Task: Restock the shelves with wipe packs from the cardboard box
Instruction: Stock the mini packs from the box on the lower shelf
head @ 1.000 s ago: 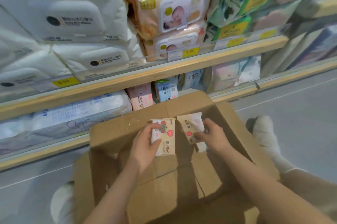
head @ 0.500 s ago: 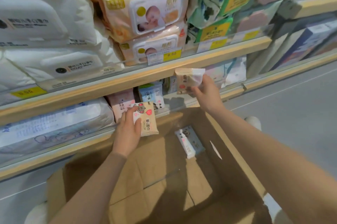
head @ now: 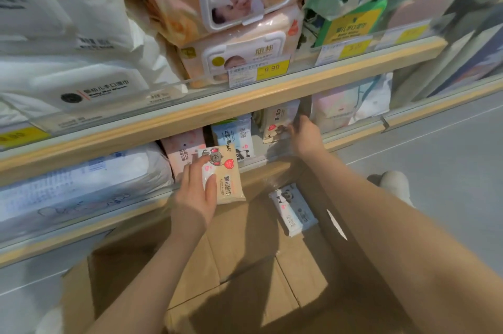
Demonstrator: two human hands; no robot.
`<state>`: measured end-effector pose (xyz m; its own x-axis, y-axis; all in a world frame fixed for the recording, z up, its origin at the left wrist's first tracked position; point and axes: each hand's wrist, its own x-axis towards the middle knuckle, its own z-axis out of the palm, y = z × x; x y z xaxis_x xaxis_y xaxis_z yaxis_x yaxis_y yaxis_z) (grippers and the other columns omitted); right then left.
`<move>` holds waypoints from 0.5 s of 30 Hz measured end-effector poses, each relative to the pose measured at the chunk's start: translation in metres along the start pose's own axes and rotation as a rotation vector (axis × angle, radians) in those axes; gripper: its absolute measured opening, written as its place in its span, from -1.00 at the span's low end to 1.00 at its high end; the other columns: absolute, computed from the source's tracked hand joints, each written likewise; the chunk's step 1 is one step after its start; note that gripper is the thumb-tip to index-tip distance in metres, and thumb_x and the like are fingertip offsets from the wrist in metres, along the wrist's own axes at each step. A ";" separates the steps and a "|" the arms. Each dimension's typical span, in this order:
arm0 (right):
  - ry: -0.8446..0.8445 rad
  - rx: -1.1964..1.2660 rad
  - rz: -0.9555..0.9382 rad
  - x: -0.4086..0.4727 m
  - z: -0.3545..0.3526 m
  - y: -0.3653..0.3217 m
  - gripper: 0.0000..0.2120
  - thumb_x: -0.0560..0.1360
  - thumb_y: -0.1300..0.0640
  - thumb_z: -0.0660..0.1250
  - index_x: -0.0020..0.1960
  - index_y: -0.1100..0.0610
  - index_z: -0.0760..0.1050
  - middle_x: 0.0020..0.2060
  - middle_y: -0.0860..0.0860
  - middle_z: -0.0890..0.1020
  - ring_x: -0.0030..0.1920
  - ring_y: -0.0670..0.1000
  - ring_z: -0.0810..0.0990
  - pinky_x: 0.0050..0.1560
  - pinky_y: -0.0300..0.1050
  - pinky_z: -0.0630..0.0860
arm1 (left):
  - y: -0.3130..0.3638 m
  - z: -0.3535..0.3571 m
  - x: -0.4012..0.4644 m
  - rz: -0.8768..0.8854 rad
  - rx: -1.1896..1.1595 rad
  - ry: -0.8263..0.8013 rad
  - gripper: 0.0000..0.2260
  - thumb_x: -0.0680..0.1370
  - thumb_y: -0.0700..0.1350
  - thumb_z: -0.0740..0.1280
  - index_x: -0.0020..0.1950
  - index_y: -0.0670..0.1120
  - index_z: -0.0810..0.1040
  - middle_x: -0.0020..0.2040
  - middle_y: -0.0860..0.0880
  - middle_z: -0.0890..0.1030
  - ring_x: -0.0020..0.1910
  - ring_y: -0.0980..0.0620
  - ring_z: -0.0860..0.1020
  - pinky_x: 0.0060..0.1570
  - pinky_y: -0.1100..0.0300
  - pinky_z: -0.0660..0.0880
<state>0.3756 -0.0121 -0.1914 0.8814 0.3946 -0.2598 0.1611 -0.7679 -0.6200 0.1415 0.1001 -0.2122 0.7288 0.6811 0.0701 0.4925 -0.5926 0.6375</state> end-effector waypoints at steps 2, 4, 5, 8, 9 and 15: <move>0.018 0.024 -0.056 -0.007 -0.004 0.004 -0.76 0.61 0.21 0.15 0.22 0.31 0.38 0.12 0.22 0.58 0.13 0.22 0.54 -0.05 -0.14 0.38 | 0.001 0.000 -0.005 -0.010 0.016 -0.005 -0.69 0.60 0.05 0.09 0.34 0.07 0.26 0.31 -0.03 0.42 0.15 -0.09 0.48 -0.06 0.00 0.54; 0.061 0.059 -0.148 -0.020 -0.010 0.005 -0.73 0.58 0.24 0.17 0.27 0.27 0.40 0.13 0.17 0.59 0.13 0.16 0.55 0.00 -0.20 0.38 | 0.005 -0.001 -0.007 -0.034 0.030 -0.027 -0.68 0.61 0.01 0.12 0.37 0.04 0.26 0.34 -0.05 0.39 0.13 -0.09 0.49 -0.10 0.04 0.53; 0.084 0.081 -0.196 -0.031 -0.013 0.004 -0.69 0.57 0.25 0.19 0.31 0.24 0.39 0.14 0.13 0.58 0.12 0.10 0.56 0.04 -0.24 0.40 | 0.007 -0.002 -0.007 -0.052 0.034 -0.039 -0.66 0.61 0.00 0.12 0.38 0.02 0.25 0.36 -0.05 0.37 0.14 -0.10 0.49 -0.11 0.06 0.52; -0.006 0.113 -0.299 -0.071 -0.017 -0.002 -0.63 0.55 0.14 0.28 0.34 0.15 0.42 0.03 0.03 0.58 -0.11 -0.06 0.57 -0.05 -0.26 0.52 | 0.018 -0.006 -0.007 -0.080 0.047 -0.063 -0.65 0.62 -0.04 0.11 0.40 -0.02 0.21 0.41 -0.08 0.30 0.11 -0.12 0.51 -0.18 0.07 0.52; -0.117 0.105 -0.298 -0.085 -0.017 -0.007 -0.62 0.54 0.09 0.30 0.33 0.13 0.43 0.00 0.02 0.59 -0.14 -0.09 0.55 -0.14 -0.33 0.49 | 0.020 -0.006 -0.007 -0.088 0.062 -0.065 -0.65 0.62 -0.05 0.11 0.41 -0.04 0.20 0.41 -0.09 0.30 0.08 -0.12 0.52 -0.24 0.09 0.52; -0.465 0.117 -0.192 -0.104 0.013 -0.040 -0.72 0.52 0.04 0.33 0.12 0.20 0.60 0.06 0.07 0.66 0.01 -0.04 0.61 -0.04 -0.17 0.56 | 0.025 -0.009 -0.012 -0.061 0.074 -0.073 -0.63 0.62 -0.08 0.13 0.42 -0.07 0.17 0.38 -0.13 0.33 0.05 -0.15 0.55 -0.25 0.03 0.58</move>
<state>0.2715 -0.0160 -0.1496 0.5460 0.7260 -0.4180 0.2269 -0.6085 -0.7605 0.1411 0.0811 -0.1902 0.7277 0.6855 -0.0251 0.5688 -0.5826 0.5805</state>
